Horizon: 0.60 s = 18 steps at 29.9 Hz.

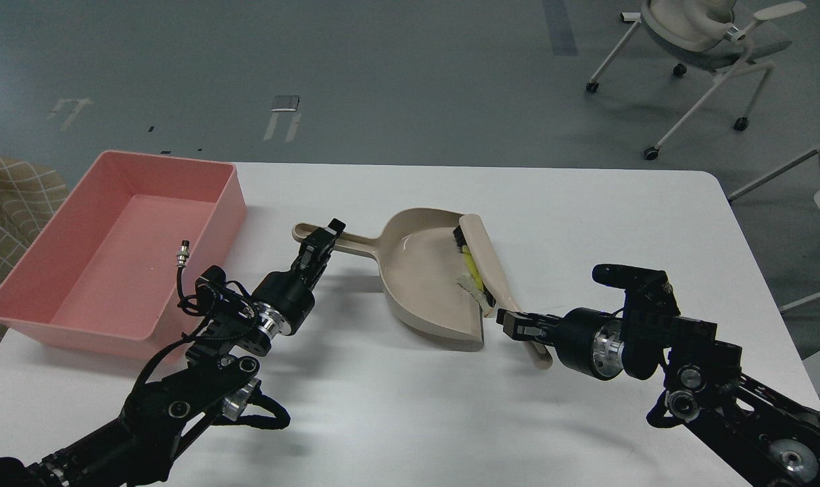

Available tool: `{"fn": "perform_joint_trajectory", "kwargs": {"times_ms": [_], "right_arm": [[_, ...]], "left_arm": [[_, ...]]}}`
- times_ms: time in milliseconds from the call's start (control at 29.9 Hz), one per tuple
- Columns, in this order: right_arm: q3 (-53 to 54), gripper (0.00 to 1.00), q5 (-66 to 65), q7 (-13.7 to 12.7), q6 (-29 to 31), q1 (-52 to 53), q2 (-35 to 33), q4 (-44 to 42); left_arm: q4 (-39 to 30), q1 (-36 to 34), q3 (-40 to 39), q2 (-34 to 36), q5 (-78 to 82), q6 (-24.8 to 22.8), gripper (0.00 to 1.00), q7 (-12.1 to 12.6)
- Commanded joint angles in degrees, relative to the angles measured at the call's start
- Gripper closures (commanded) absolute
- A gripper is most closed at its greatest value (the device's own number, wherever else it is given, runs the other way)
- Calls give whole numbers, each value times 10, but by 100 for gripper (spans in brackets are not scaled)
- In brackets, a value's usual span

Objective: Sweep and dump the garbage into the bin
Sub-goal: 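Sweep the yellow sponge and wooden stick into the dustpan with the brush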

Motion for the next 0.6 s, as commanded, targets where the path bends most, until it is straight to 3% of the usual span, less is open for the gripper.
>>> {"fn": "perform_joint_trajectory", "kwargs": {"times_ms": [0, 401, 568], "right_arm": [[1, 100, 1, 0, 0, 2, 16, -17], [20, 100, 47, -6, 0, 12, 96, -16], [46, 100, 48, -7, 0, 12, 98, -14]], "left_arm": [[0, 0, 0, -1, 0, 0, 83, -1], [-1, 1, 0, 0, -1, 0, 83, -5], [-1, 5, -1, 4, -2, 0, 83, -8]]}}
